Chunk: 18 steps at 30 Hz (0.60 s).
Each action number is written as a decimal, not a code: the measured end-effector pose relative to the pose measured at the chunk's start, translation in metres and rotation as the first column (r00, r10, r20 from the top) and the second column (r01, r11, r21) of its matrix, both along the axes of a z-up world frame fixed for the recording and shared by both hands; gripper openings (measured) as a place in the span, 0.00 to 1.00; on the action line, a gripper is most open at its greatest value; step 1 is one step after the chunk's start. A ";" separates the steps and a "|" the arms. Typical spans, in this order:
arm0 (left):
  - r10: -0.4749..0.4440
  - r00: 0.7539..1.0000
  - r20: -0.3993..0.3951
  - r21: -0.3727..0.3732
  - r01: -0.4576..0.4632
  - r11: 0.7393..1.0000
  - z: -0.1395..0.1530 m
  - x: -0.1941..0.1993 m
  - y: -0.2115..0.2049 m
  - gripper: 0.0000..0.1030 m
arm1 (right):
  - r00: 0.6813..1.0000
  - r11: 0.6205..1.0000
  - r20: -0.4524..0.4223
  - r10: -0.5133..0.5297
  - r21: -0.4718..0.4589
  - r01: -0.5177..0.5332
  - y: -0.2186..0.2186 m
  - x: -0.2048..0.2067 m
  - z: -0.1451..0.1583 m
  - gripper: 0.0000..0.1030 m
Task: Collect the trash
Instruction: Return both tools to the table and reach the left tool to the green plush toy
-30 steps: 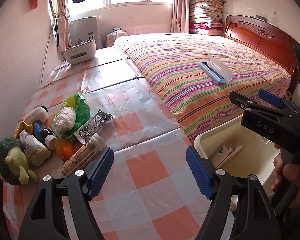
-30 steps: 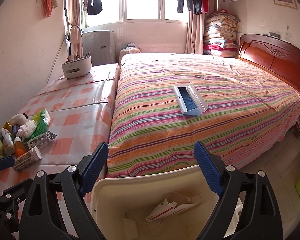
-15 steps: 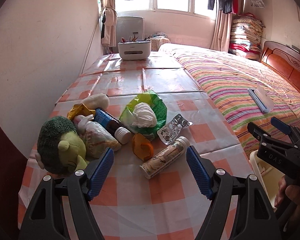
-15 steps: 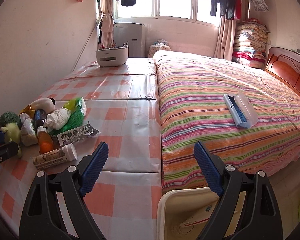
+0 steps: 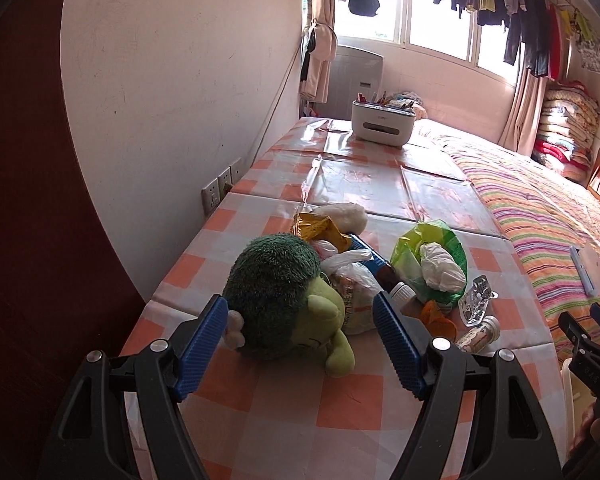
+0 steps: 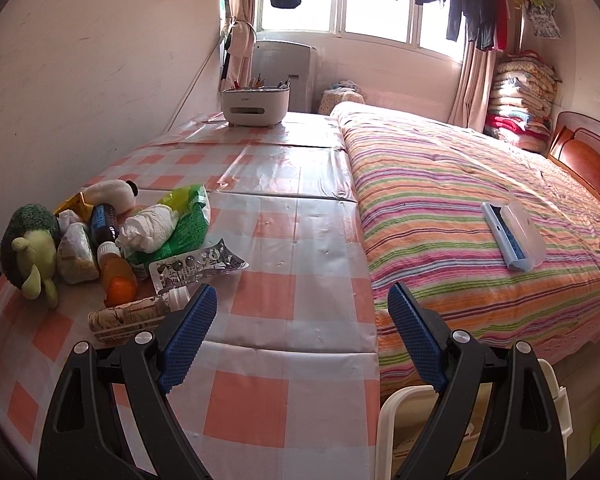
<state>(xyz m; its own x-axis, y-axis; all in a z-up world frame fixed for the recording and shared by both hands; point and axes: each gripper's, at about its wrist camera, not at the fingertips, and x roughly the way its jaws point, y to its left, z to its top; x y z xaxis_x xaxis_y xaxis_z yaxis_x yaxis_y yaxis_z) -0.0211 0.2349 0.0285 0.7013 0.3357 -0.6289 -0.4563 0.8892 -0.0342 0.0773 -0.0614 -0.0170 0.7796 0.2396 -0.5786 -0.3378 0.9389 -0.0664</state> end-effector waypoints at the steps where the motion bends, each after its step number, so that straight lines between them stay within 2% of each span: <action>1: -0.004 1.000 -0.007 -0.006 0.004 1.000 -0.002 0.001 0.002 0.71 | 1.000 1.000 -0.002 0.003 0.001 -0.003 0.002 0.000 0.000 0.84; 18: -0.079 0.992 -0.100 -0.056 0.073 0.996 -0.026 0.033 0.028 0.71 | 0.997 0.998 -0.035 0.069 -0.005 -0.070 0.031 0.005 -0.009 0.84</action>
<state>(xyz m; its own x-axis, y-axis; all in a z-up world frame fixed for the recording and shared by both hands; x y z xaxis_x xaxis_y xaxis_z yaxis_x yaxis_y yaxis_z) 0.0117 0.2630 0.0023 0.6549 0.2491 -0.7135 -0.3910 0.9196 -0.0379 0.0822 -0.0308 -0.0262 0.7408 0.2890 -0.6064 -0.4045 0.9126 -0.0592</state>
